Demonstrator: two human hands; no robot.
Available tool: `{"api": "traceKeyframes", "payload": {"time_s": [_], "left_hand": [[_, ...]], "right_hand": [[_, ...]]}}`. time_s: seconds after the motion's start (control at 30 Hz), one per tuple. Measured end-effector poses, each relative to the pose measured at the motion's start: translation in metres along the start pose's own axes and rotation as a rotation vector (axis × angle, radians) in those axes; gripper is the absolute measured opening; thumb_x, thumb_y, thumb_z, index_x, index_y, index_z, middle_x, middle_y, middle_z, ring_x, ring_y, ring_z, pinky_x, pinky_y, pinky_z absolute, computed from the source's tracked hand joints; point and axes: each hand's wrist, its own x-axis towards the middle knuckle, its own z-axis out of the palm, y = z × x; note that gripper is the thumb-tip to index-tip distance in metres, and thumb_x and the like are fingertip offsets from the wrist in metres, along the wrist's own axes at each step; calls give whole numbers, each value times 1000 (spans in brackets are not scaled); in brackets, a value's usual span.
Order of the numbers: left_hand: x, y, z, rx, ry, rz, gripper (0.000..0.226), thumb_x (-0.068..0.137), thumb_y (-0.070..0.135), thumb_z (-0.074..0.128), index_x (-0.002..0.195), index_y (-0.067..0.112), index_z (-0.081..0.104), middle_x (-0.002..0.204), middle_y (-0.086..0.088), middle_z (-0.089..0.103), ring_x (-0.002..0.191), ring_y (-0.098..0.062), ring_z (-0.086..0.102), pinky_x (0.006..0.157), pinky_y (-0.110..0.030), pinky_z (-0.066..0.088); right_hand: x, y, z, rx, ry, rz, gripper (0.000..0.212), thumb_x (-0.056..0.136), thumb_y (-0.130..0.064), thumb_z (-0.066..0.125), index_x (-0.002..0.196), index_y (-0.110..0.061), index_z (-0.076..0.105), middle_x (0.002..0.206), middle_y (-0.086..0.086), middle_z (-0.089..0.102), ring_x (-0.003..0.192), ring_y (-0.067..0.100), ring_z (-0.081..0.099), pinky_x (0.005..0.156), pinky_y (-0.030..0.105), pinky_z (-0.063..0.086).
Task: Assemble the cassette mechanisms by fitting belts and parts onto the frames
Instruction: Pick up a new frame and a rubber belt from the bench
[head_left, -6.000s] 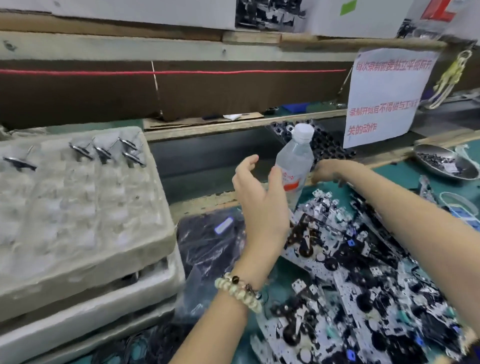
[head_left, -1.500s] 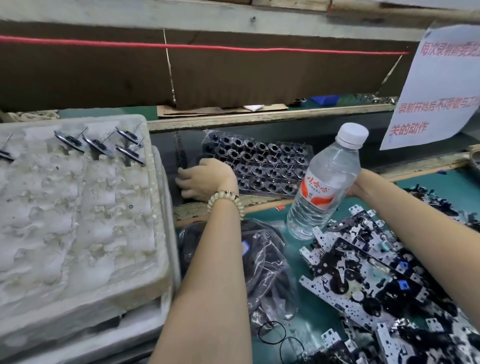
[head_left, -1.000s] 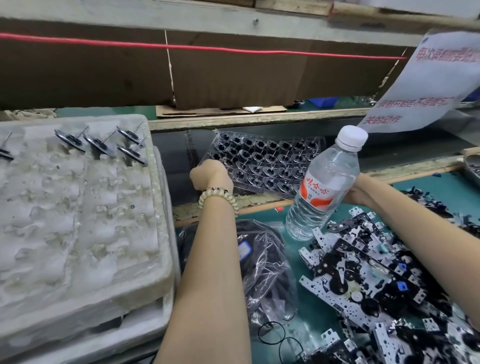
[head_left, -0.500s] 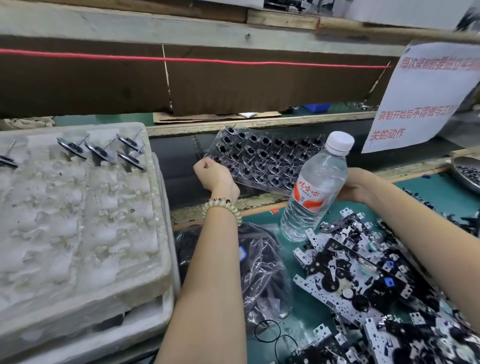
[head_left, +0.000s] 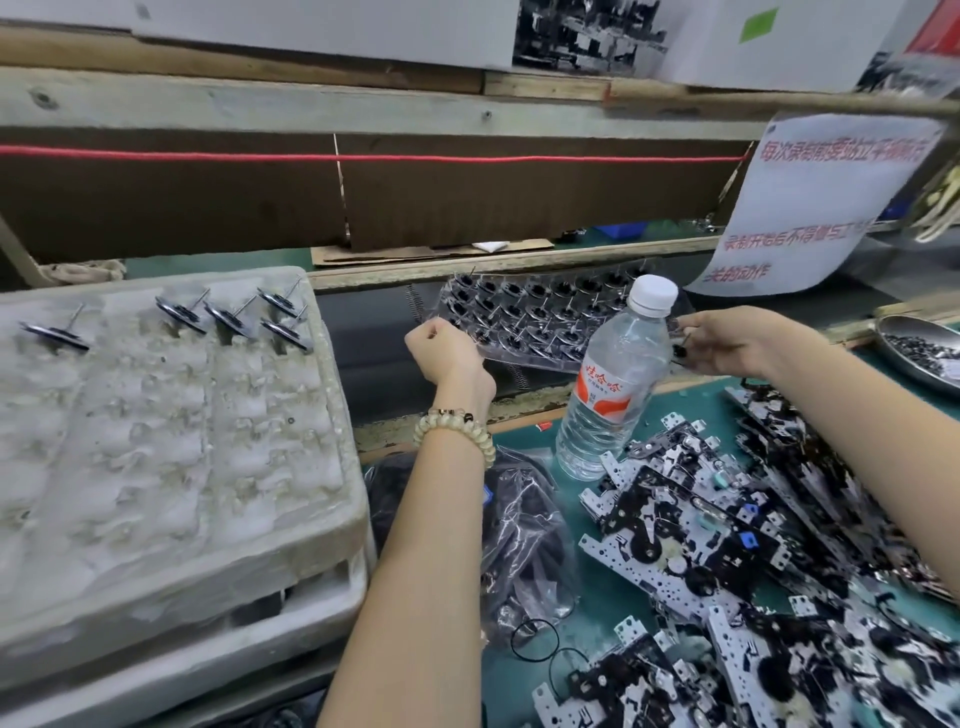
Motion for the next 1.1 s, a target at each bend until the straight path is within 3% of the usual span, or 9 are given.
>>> {"api": "traceKeyframes", "payload": {"time_s": [0.13,0.2,0.27,0.33,0.43,0.57,0.63,0.87,1.1], "left_hand": [[-13,-1,-2,-51,-78,-37,34,94,-7,25,72,18,26,71,-3,21,65,-17,14,71,-37,33],[-19,1,-1,-82,-127,-53,36,93,-9,24,70,19,24,72,-3,19,68,-17,12,69,-38,34],[-22,4,1,-118,-175,-65,40,92,-13,24,68,20,24,73,-2,19,78,-23,11,75,-39,34],[-23,9,4,-133,-208,-55,43,93,-14,26,66,20,25,73,-2,19,82,-26,12,76,-40,33],[-26,19,7,-136,-236,-33,43,98,-10,29,66,19,26,71,-2,20,72,-20,13,66,-34,34],[-29,29,10,-166,-241,-30,42,95,-12,26,66,17,24,70,-2,19,82,-25,10,73,-37,34],[-32,31,10,-177,-234,-42,41,96,-12,27,66,17,29,71,-2,23,74,-20,13,76,-40,36],[-50,38,10,-173,-244,16,44,100,-8,30,64,16,25,66,-1,22,59,-13,17,59,-26,32],[-64,54,10,-187,-251,55,43,101,-6,31,66,17,27,63,3,25,62,-14,14,60,-27,33]], "right_hand": [[-10,-4,-13,-11,48,-18,36,99,11,32,124,-3,53,75,3,44,68,12,48,116,39,32],[-14,-7,-18,-26,61,-35,41,98,9,38,136,-2,48,90,9,57,95,19,62,117,38,30],[-17,-10,-23,-50,78,-33,45,97,9,39,140,-5,47,127,15,59,135,27,46,117,37,29],[-18,-12,-26,-59,90,-31,48,96,9,40,140,-7,47,135,15,54,142,27,35,115,37,29],[-18,-15,-29,-47,76,-43,46,95,11,40,137,-6,50,105,10,59,134,21,47,116,37,31],[-18,-24,-30,-21,64,-80,30,96,9,40,115,-7,57,83,2,51,70,9,50,95,37,53],[-17,-27,-33,-25,65,-92,27,98,6,41,115,-9,56,82,1,53,67,9,49,72,32,58],[-21,-29,-38,-5,116,-114,18,101,-1,43,101,-10,59,77,0,53,54,7,56,37,21,50],[-33,-39,-28,68,124,-176,26,102,-1,41,88,-16,57,88,0,60,74,13,60,53,29,59]]}}
